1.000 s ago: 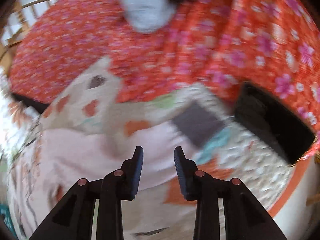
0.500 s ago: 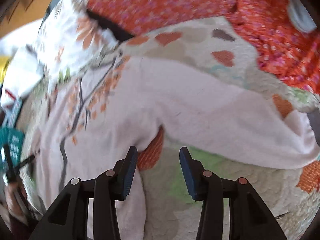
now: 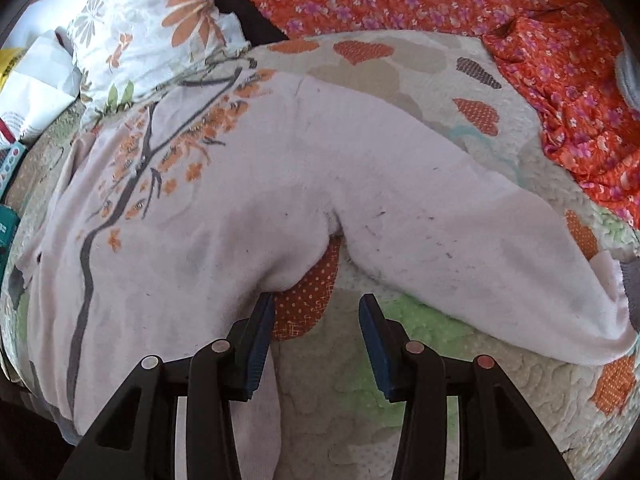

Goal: Fold small clothes
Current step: 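Grasp the grey cuff of the sleeve with the left tool and lift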

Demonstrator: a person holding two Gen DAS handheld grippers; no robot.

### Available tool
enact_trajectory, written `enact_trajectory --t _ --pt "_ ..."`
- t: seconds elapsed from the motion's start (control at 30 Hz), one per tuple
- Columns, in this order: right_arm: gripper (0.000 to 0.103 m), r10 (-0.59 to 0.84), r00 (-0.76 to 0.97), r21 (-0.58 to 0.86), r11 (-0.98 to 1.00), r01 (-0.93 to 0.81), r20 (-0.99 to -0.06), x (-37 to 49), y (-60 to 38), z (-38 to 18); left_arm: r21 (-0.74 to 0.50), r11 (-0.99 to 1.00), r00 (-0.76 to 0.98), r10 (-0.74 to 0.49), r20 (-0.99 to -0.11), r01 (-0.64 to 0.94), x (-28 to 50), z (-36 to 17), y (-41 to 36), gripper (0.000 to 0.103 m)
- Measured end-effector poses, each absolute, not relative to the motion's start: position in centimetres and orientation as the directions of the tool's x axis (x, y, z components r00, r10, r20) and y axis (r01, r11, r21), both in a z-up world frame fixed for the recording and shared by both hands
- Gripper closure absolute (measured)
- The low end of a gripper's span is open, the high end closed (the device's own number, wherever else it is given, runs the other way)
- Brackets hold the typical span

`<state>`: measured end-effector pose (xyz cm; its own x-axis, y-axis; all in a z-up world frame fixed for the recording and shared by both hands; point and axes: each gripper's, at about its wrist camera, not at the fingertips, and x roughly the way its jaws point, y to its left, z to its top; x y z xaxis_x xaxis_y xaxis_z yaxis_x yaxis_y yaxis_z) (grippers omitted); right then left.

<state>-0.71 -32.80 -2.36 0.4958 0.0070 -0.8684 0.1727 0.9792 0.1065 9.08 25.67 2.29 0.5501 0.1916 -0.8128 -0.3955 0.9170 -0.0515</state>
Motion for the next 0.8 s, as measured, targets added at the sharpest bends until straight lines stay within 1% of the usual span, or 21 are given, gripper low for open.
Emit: enact_trajectory --t 0.03,0.07,0.13,0.2,0.27,0.3,0.33,0.37,0.4,0.43,0.47,0.53,0.63,0.7,0.77,0.8 --pt "0.055 0.007 0.494 0.100 0.982 0.162 -0.869 -0.5 -32.6 -2.5 -0.059 0.938 0.564 0.155 -0.811 -0.343 8.6 2.3 25.0 0.055" --pt "0.055 0.005 0.494 0.092 0.984 0.152 -0.870 -0.3 -32.3 -2.6 -0.066 0.954 0.580 0.122 -0.805 -0.292 8.1 2.3 24.2 0.050" --pt "0.055 -0.010 0.491 0.061 0.990 0.129 -0.871 0.0 -31.7 -2.9 -0.079 0.973 0.602 0.068 -0.796 -0.215 7.4 1.8 23.4 0.029" --pt "0.055 -0.016 0.486 0.045 0.992 0.114 -0.874 0.2 -31.4 -3.1 -0.088 0.989 0.611 0.005 -0.791 -0.122 7.0 1.3 22.3 0.021" --pt "0.055 -0.016 0.490 0.042 0.993 0.107 -0.872 0.4 -31.3 -3.3 -0.057 0.997 0.576 -0.014 -0.817 -0.056 7.1 0.3 21.3 0.021" --pt "0.055 -0.015 0.492 0.044 0.993 0.107 -0.871 0.5 -31.3 -3.3 -0.039 0.998 0.556 -0.008 -0.831 -0.044 7.3 -0.3 21.1 0.022" --pt "0.055 -0.013 0.494 0.048 0.993 0.111 -0.869 0.5 -31.3 -3.3 -0.017 0.999 0.523 0.003 -0.852 -0.034 7.7 -1.1 20.8 0.041" --pt "0.055 -0.012 0.496 0.051 0.992 0.113 -0.868 0.5 -31.4 -3.3 0.000 1.000 0.495 0.013 -0.869 -0.025 7.9 -1.7 20.7 0.063" --pt "0.054 -0.011 0.499 0.053 0.992 0.114 -0.866 0.5 -31.3 -3.3 -0.013 1.000 0.456 -0.009 -0.890 -0.005 8.2 -2.4 20.5 0.087" --pt "0.055 -0.012 0.503 0.052 0.992 0.112 -0.864 0.4 -31.4 -3.3 -0.017 1.000 0.465 -0.007 -0.886 -0.017 8.3 -2.2 20.7 0.090" --pt "0.055 -0.012 0.507 0.052 0.992 0.112 -0.862 0.4 -31.3 -3.3 -0.010 0.999 0.477 0.009 -0.879 -0.037 8.1 -1.7 20.7 0.095" --pt "0.055 -0.016 0.514 0.048 0.993 0.111 -0.857 0.3 -31.4 -3.2 0.028 0.992 0.523 0.087 -0.848 -0.120 7.9 -0.3 21.3 0.096" --pt "0.055 -0.014 0.524 0.052 0.992 0.111 -0.852 0.2 -31.6 -3.2 0.039 0.965 0.564 0.184 -0.805 -0.259 7.6 1.6 23.7 0.096" --pt "0.055 -0.021 0.523 0.047 0.992 0.117 -0.852 0.3 -31.7 -3.3 0.113 0.913 0.553 0.333 -0.763 -0.392 7.5 2.3 25.6 0.095" --pt "0.055 -0.029 0.521 0.045 0.991 0.127 -0.853 0.5 -31.7 -3.3 0.183 0.849 0.511 0.456 -0.729 -0.496 7.6 2.1 27.3 0.092" --pt "0.055 -0.027 0.522 0.049 0.990 0.132 -0.852 0.6 -31.6 -3.1 0.208 0.822 0.483 0.494 -0.723 -0.530 7.8 1.8 28.2 0.085"
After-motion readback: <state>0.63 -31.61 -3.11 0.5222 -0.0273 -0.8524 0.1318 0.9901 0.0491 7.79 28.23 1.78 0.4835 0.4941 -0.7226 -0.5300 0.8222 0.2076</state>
